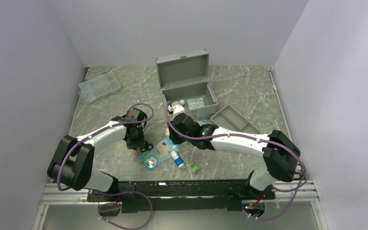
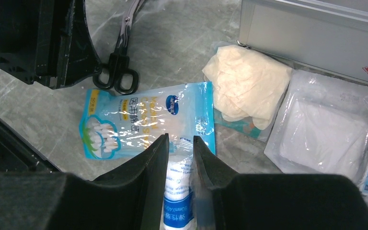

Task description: Organize the medicine kit

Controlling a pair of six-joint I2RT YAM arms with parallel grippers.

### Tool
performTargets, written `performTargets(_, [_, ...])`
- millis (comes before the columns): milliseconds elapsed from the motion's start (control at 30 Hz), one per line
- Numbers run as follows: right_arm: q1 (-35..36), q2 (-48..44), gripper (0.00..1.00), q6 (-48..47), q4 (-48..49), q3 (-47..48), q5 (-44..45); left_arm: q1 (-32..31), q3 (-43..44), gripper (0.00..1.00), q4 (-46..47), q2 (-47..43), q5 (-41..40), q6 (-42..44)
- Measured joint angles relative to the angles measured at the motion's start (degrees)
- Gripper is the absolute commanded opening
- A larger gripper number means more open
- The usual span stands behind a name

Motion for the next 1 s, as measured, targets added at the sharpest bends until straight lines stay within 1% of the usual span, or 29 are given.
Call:
performTargets(267, [0.1,0.0,0.28,0.0,0.0,0.0,0.0,-1.8,0.0,0.43,0.0,0.5,-0.3,-0.3])
performTargets(400, [0.2,0.0,0.28,0.0,0.0,0.0,0.0,-2.6,0.0,0.43,-0.1,0.5,-0.7,-0.5])
performTargets(600, [0.5,0.0,0.29,0.0,0.0,0.0,0.0,-2.8,0.0,0.37,-0.1,0.9,-1.4,-0.5])
performTargets(1000, [0.5,-0.3,0.28,0.0,-0.1,0.0,0.0,-2.8,0.7,0.17,-0.7,1.9,-1.9,-0.5])
